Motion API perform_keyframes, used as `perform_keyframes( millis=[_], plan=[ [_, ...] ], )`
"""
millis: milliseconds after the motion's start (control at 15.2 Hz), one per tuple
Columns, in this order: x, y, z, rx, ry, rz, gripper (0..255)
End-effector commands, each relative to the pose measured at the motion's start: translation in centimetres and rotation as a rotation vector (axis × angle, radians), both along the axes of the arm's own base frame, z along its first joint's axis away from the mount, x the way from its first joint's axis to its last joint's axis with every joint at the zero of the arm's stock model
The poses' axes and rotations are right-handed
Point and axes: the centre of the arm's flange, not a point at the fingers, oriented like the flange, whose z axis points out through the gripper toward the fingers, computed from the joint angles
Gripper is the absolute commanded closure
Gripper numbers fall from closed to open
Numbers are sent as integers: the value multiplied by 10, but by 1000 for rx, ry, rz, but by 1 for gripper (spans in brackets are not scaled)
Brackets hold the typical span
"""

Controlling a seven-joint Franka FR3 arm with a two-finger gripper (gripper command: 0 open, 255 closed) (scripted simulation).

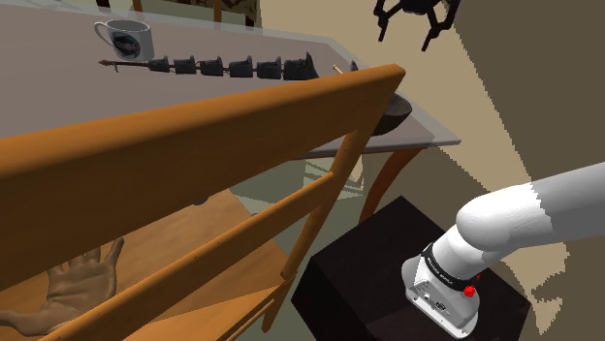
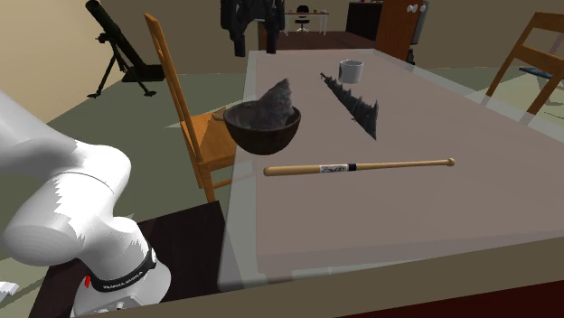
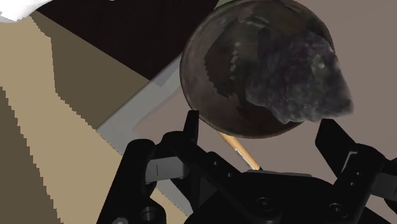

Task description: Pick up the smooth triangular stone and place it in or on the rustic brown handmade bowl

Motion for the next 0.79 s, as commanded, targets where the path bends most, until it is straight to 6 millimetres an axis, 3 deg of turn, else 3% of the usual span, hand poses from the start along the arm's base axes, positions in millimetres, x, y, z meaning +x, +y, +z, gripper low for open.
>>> perform_keyframes(
  millis=[0, 198, 726],
  plan=[
    [1, 1, 13, 0, 0, 0, 0],
    [3, 3, 50, 0, 0, 0, 0],
    [3, 3, 50, 0, 0, 0, 0]
  ],
)
